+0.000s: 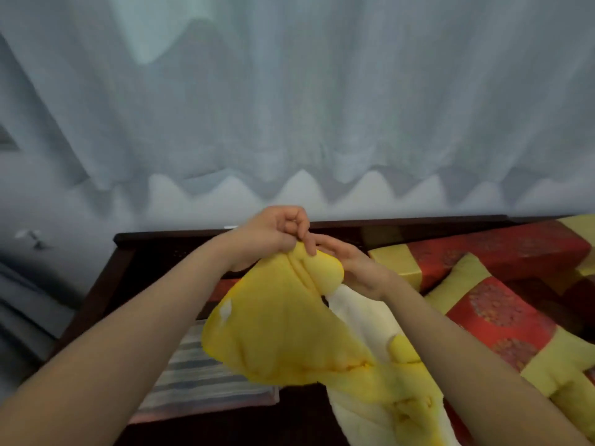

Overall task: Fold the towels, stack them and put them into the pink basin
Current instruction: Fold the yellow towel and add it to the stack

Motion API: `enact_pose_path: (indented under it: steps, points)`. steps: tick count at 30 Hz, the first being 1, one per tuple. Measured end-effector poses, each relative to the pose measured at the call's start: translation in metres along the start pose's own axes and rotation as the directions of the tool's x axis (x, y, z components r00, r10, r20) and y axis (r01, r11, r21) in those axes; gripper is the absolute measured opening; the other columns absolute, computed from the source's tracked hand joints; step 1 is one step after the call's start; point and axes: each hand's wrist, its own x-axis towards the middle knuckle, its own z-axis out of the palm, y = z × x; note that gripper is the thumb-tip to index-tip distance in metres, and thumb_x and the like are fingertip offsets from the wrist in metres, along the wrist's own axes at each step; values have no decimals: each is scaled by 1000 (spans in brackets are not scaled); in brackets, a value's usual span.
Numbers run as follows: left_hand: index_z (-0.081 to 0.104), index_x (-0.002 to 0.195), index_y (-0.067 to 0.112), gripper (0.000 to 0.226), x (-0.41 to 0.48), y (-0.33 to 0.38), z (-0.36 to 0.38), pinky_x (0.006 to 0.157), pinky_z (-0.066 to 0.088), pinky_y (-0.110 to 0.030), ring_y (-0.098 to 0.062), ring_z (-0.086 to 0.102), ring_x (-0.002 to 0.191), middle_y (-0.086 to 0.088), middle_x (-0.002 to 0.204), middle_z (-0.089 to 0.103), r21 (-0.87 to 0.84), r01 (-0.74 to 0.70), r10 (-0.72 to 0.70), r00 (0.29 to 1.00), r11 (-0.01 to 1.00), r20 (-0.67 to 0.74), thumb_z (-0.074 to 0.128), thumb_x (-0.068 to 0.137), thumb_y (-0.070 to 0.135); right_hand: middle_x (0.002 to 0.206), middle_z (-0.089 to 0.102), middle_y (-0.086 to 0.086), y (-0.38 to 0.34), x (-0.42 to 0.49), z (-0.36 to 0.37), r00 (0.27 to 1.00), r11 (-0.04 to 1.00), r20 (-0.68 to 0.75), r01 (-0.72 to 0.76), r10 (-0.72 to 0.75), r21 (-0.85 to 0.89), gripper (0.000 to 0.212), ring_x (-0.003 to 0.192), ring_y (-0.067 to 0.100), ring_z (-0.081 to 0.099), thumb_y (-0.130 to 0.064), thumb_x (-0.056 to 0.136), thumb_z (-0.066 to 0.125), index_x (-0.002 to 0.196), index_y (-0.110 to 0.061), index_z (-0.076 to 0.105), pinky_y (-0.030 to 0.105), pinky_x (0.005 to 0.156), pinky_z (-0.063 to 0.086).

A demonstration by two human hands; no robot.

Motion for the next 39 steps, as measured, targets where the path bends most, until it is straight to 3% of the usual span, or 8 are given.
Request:
enact_pose_path:
  steps: [5, 8, 11, 15, 18, 21, 28, 39]
  points:
    - [49, 70, 11, 26, -21, 38, -26, 57, 46, -17, -11, 63, 65, -6, 71, 71, 16, -76, 77, 975, 997, -208, 40, 56, -9, 127, 57, 18, -44, -2, 16, 994, 992, 99, 27, -39, 127, 76, 118, 32, 54, -52, 76, 68, 129, 1, 52, 49, 99, 44]
    - [52, 70, 13, 22, -33, 44, -35, 60, 47, -16, -9, 65, 71, -8, 82, 70, 21, -109, 109, 928, 994, -356, 45, 58, -5, 100, 70, 11, -63, -2, 34, 989, 984, -69, 124, -134, -130, 35, 94, 20, 65, -22, 85, 67, 110, 2, 65, 36, 86, 51]
    - [63, 89, 17, 24, -41, 30, -44, 75, 45, -24, -12, 62, 92, -2, 104, 67, 167, -32, 112, 861, 985, -496, 65, 66, 7, 102, 66, 10, -79, -1, 42, 962, 983, -203, 184, -184, -19, 29, 95, 22, 61, -21, 93, 56, 115, -2, 60, 38, 86, 48]
    - [64, 110, 17, 54, -53, -18, -33, 79, 54, -30, -14, 65, 92, 1, 104, 68, 343, 235, -101, 925, 910, -365, 86, 61, 27, 100, 64, 5, -98, -2, 46, 942, 977, -282, 205, -182, 54, 23, 94, 19, 58, -24, 96, 51, 114, -12, 60, 37, 81, 47]
    - [68, 102, 13, 39, -63, -55, -19, 58, 49, -17, -18, 66, 85, 1, 91, 66, 505, 421, -288, 902, 753, -323, 79, 68, 30, 91, 65, -2, -105, -4, 45, 930, 980, -307, 191, -201, -63, 17, 85, 13, 60, -27, 95, 53, 105, -18, 63, 29, 70, 49]
    - [68, 92, 13, 25, -75, -75, -35, 70, 51, -28, -20, 63, 90, -2, 89, 65, 420, 472, -310, 864, 775, -398, 79, 72, 23, 78, 62, -5, -110, -8, 40, 890, 959, -381, 176, -251, -221, 12, 71, 7, 59, -26, 94, 55, 91, -17, 62, 21, 60, 47]
    - [64, 77, 14, 11, -96, 20, -100, 57, 53, -14, -10, 65, 65, 14, 56, 68, 58, 79, -25, 775, 995, -631, 72, 79, 6, 83, 66, 4, -160, -12, 0, 633, 768, -568, 65, -526, -638, 8, 86, 17, 61, -16, 75, 76, 78, -16, 69, 33, 80, 46]
    - [63, 80, 21, 10, -107, 191, -122, 46, 45, -14, 0, 57, 50, 12, 57, 66, 184, -494, 458, 520, 850, -721, 65, 86, 14, 52, 40, -11, -268, -30, 20, 64, 554, -595, 459, -801, -695, 22, 49, 2, 36, -10, 75, 50, 74, -31, 48, 26, 56, 34]
